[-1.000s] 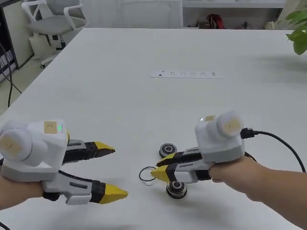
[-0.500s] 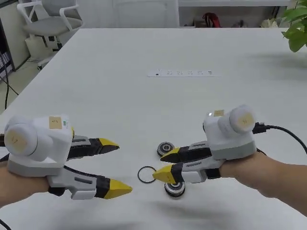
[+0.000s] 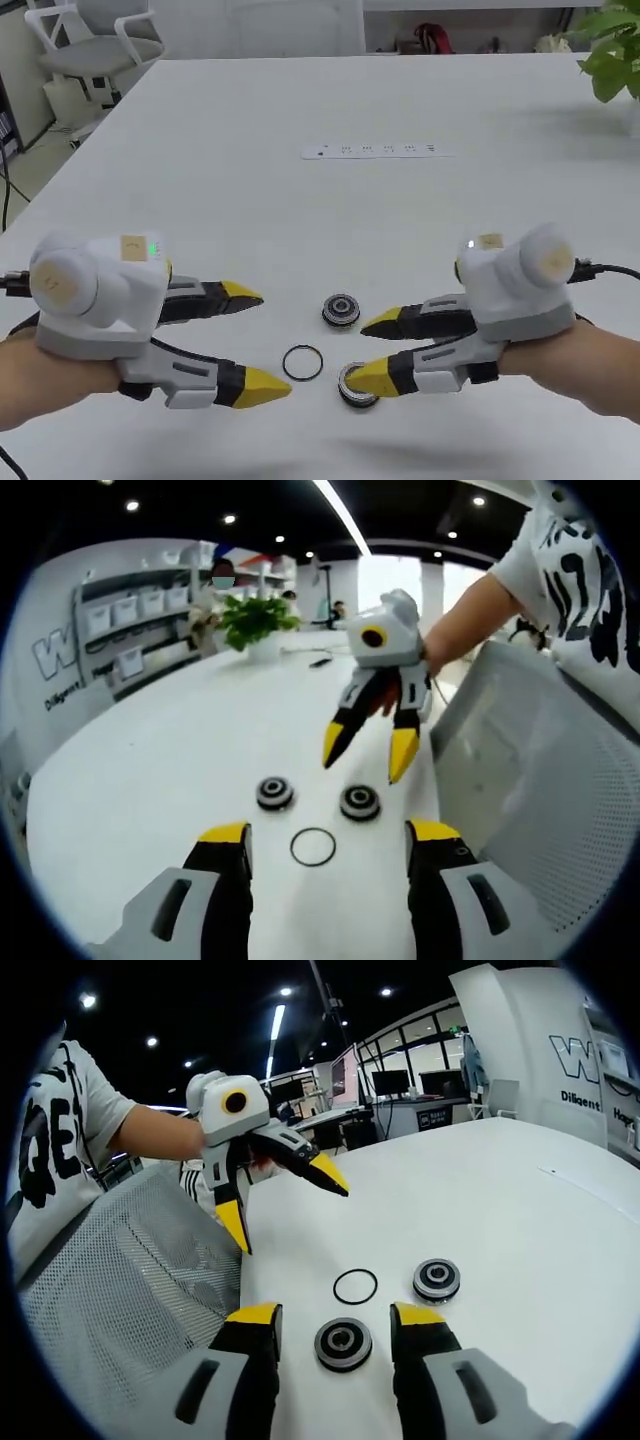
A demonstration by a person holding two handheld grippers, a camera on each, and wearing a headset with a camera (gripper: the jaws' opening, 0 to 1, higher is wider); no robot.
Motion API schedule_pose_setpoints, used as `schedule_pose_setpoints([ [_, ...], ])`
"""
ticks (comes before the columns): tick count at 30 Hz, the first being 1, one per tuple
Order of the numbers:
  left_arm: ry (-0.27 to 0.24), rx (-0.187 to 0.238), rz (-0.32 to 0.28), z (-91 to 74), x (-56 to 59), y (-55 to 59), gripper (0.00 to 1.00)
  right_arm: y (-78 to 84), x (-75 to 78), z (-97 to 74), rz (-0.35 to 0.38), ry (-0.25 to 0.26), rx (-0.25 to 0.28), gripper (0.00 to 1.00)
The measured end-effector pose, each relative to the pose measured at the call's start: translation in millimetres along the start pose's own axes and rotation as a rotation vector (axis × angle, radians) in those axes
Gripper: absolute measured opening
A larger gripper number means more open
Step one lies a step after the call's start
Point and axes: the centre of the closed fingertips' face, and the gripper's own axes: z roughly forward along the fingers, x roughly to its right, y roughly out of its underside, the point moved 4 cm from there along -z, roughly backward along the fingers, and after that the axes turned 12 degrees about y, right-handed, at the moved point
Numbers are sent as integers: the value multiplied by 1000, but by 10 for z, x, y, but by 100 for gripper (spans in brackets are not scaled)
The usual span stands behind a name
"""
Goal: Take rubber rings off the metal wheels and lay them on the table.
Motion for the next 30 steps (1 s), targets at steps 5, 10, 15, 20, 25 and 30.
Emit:
schedule_pose_setpoints([
  [5,9,-2,6,56,-15,-27,62,78,57,-39,4,11,-5,41],
  [10,19,-2,4,118,-23,-45,62,136,79,-62,1,14,-9,41],
  [15,34,-10,13,173,-21,-50,61,231,90,-73,-34,13,-29,40],
  [20,42,-17,15,219,-25,-41,60,289,96,-75,-48,14,-39,38],
  [25,54,-25,13,295,-23,-25,59,327,81,-52,-73,9,-46,35],
  [30,70,-34,12,375,-19,-6,58,344,70,-15,-85,3,-48,32],
])
